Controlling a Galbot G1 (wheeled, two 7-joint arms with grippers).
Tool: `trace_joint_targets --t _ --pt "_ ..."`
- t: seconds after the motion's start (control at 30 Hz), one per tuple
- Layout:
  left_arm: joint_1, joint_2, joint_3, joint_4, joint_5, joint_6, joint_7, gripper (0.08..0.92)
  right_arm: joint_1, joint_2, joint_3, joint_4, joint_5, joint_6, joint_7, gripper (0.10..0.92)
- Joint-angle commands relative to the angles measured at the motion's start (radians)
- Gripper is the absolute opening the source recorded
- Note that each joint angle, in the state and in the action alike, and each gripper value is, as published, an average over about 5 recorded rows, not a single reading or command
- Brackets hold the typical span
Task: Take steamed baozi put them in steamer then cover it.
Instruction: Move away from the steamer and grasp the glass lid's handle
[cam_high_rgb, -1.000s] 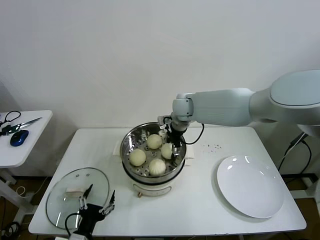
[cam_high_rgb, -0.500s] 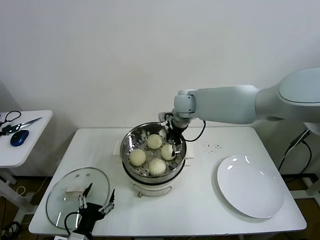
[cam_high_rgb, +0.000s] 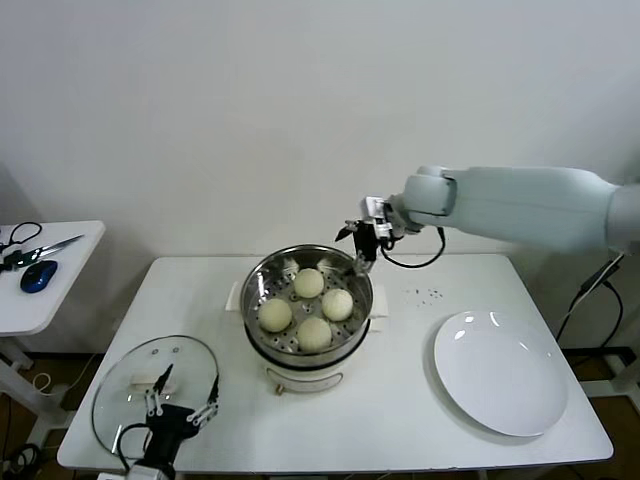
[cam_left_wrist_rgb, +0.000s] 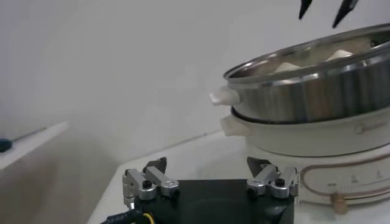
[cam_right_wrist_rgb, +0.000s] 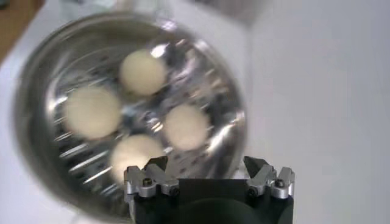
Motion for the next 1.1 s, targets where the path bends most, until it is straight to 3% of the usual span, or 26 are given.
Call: trace_joint_targets --t 0.03,0.27,0.5,0.87,1.1 --pt "0.001 -0.005 -0.017 -0.018 0.026 -0.001 -0.026 0.823 -0.423 -0.420 0.458 0.164 -0.052 0.277 0.430 0.823" --pt "-0.008 -0.020 -0.032 -0.046 0.100 0.004 -0.056 0.823 -0.968 -0.513 1.026 0.223 -0.098 0.281 0.439 0.823" --pt "-0.011 -0.021 -0.057 -0.077 0.292 0.029 -0.065 0.823 -1.458 -0.446 1.569 0.259 -0.182 0.255 0.437 0.823" --pt "-0.027 -0.005 -0.094 -0.101 1.042 0.021 -0.113 0.823 -1.896 -0.260 2.021 0.335 -0.280 0.160 0.410 0.823" --pt "-0.023 0.011 -0.055 -0.056 1.351 0.049 -0.124 0.823 -2.013 -0.147 2.150 0.343 -0.327 0.142 0.374 0.823"
